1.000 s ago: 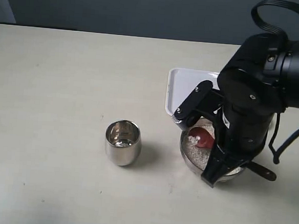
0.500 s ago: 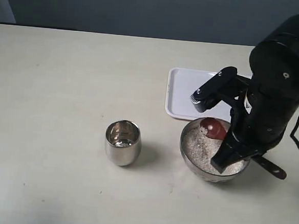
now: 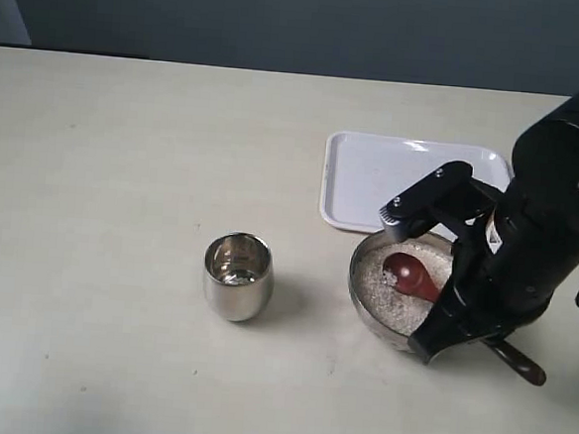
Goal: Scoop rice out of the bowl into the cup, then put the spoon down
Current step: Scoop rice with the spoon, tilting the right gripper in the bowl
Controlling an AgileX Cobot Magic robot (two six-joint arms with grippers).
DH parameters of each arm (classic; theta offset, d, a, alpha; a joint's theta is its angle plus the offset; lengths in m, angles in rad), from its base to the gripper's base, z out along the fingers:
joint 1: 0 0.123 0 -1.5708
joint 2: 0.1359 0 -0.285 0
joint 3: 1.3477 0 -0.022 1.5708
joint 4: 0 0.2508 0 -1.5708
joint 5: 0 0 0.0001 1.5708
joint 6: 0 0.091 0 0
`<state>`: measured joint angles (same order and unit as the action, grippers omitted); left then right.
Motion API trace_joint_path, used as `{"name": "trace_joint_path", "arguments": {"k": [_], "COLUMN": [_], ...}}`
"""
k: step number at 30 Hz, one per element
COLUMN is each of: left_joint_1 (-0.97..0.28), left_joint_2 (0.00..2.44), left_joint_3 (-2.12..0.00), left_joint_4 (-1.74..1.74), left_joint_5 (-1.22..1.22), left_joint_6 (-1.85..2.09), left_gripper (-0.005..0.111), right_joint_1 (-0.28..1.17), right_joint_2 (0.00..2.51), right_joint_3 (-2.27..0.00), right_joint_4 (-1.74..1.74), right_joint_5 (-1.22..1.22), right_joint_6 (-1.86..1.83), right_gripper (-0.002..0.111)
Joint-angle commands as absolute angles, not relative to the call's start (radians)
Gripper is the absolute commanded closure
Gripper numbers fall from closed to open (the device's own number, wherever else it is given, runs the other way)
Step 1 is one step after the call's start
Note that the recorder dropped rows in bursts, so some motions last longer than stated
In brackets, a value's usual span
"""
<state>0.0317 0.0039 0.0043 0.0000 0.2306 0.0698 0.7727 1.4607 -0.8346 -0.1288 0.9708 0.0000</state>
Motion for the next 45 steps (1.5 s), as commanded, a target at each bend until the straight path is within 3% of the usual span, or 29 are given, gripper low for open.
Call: {"name": "trace_joint_path", "arguments": {"k": [1, 45], "left_joint_1": [0.028, 0.028], "left_joint_2": [0.000, 0.000], "left_joint_3": [0.000, 0.000], "left_joint_4": [-0.006, -0.006], "left_joint_5": [0.217, 0.217], "left_joint_6": [0.067, 0.067], "left_gripper": [0.106, 0.106], "right_joint_1": [0.768, 0.768], "right_joint_2": [1.434, 1.546], "right_joint_3": [-0.831, -0.831], "right_joint_4": [-0.126, -0.224], "right_joint_5": [0.965, 0.819], "right_joint_6": [-0.006, -0.006], "right_gripper": [0.109, 0.109]}}
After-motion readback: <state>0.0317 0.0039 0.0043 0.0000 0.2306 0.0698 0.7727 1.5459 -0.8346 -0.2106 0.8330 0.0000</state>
